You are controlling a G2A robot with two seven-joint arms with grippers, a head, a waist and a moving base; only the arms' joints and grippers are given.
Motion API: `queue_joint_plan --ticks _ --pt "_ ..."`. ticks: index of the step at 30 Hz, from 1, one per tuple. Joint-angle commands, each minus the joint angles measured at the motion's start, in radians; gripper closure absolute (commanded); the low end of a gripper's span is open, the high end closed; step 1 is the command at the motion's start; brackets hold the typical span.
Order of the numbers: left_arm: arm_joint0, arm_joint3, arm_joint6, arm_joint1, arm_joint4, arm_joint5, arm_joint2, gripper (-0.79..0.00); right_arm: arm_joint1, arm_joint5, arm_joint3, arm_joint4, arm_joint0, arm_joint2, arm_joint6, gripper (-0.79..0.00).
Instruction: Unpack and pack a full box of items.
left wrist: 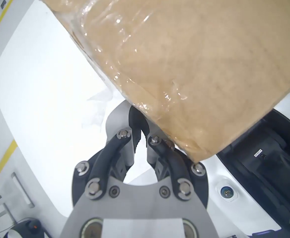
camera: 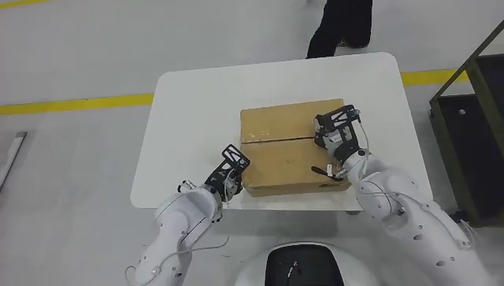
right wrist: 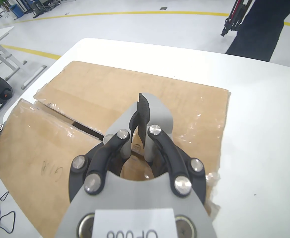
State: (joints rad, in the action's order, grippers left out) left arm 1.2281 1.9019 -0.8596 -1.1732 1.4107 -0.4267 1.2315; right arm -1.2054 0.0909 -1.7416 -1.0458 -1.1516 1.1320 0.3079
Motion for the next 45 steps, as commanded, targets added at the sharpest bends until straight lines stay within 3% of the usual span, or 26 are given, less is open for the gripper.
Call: queue_joint_plan --ticks 1,3,4,5,6,7,13,17,23,31,38,45 --pt "-0.012 -0.005 0.003 -0.002 0.0 -0.001 -0.013 0.0 -0.001 -0.005 -0.001 -0.004 -0.001 0.004 0.006 0.0" --pt "-0.02 -0.007 0.004 -0.002 -0.002 -0.004 -0.021 0.0 -0.002 -0.011 0.008 -0.015 0.001 0.001 0.013 0.0" --pt "-0.022 -0.008 0.004 -0.003 -0.004 -0.004 -0.021 -0.206 -0.003 -0.011 0.014 -0.014 0.003 -0.001 0.013 0.0" --pt "-0.022 -0.007 0.002 -0.002 -0.004 -0.004 -0.021 -0.339 -0.005 -0.011 0.021 -0.012 0.005 -0.003 0.012 0.0" --pt "-0.019 -0.005 -0.002 -0.001 -0.003 -0.005 -0.018 -0.68 -0.006 -0.01 0.029 -0.019 0.007 -0.006 0.013 0.0" --pt "-0.015 -0.002 -0.007 0.0 -0.002 -0.004 -0.012 -0.785 -0.008 -0.008 0.035 -0.02 0.009 -0.009 0.012 0.0" --pt "0.046 0.0 -0.011 0.012 0.019 0.043 0.074 -0.785 -0.014 -0.009 0.058 -0.025 0.017 -0.013 0.011 0.0" --pt "0.059 -0.036 0.041 0.015 0.071 0.068 0.085 -0.785 -0.018 -0.014 0.061 -0.024 0.02 -0.013 0.014 0.0" --pt "-0.001 -0.13 0.146 0.005 0.17 0.103 0.011 -0.785 -0.023 -0.019 0.063 -0.028 0.019 -0.016 0.017 0.0" --pt "-0.09 -0.24 0.216 -0.013 0.168 0.14 -0.049 -0.785 -0.026 -0.02 0.056 -0.036 0.004 -0.001 0.023 0.0" --pt "-0.132 -0.277 0.259 -0.027 0.118 0.211 -0.054 -0.785 -0.03 -0.023 0.051 -0.037 -0.002 0.006 0.026 0.0" --pt "-0.131 -0.274 0.28 -0.03 0.093 0.241 -0.034 -0.785 -0.035 -0.027 0.056 -0.037 -0.001 0.008 0.028 0.0"
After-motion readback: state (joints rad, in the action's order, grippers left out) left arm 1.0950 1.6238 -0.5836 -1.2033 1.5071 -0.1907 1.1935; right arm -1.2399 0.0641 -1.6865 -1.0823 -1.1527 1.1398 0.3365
